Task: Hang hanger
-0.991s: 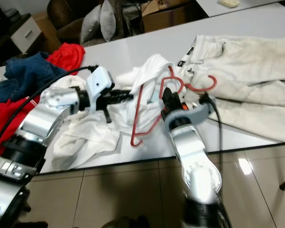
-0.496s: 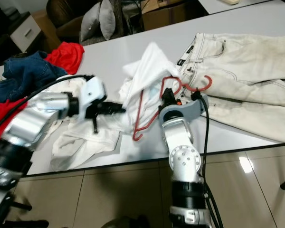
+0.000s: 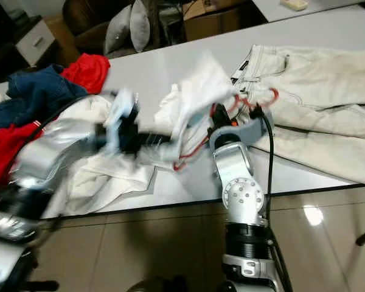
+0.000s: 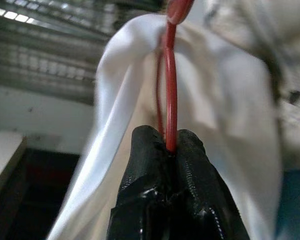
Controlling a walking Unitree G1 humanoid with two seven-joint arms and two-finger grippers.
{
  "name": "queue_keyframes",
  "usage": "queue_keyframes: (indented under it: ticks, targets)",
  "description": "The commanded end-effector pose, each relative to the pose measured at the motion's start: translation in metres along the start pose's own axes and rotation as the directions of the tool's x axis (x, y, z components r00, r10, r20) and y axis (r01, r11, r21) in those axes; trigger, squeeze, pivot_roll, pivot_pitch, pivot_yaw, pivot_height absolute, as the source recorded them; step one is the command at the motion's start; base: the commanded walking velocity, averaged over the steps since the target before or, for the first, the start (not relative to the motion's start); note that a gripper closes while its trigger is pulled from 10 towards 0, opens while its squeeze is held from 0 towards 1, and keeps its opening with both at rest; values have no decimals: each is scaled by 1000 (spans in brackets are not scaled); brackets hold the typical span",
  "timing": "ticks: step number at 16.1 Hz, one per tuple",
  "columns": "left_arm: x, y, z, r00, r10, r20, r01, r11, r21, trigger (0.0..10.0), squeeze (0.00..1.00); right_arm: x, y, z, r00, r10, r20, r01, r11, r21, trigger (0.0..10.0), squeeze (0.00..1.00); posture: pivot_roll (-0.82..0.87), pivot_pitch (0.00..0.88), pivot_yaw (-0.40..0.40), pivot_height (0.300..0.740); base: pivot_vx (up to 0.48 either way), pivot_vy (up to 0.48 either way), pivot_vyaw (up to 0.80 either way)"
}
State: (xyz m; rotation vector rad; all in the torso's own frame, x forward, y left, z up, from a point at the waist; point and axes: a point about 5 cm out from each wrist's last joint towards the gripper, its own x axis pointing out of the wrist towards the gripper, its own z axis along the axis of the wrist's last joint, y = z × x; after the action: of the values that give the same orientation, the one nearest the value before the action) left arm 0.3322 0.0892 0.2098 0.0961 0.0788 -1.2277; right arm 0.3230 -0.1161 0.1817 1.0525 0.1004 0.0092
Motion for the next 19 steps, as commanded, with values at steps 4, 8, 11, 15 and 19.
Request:
queue_keyframes:
  ticks: [4,8,11,15,19]
  targets:
    - [-5,1,21,988,39,150,-23,994,-109,0,0,-14,10,-2,995,61,-83,-69,993,-96,10000,0,-103,31,159,740,0,0,0]
    - [-3,16,31,947,211,242,-175,971,-161,0,0,-34,15,9,984,109,-144,-118,991,-58,10000,0,-120,30,141,740,0,0,0]
    - [-4,19,34,937,242,251,-203,964,-172,0,0,-38,16,12,982,113,-152,-122,991,-49,10000,0,-125,28,148,740,0,0,0]
    - [8,-18,38,967,-35,254,96,968,-231,0,0,-37,10,35,997,78,-30,-75,995,72,10000,0,-133,16,198,740,0,0,0]
    - [-6,-6,47,957,10,290,75,957,-280,0,0,-27,11,41,998,66,19,-67,990,123,10000,0,-107,10,212,740,0,0,0]
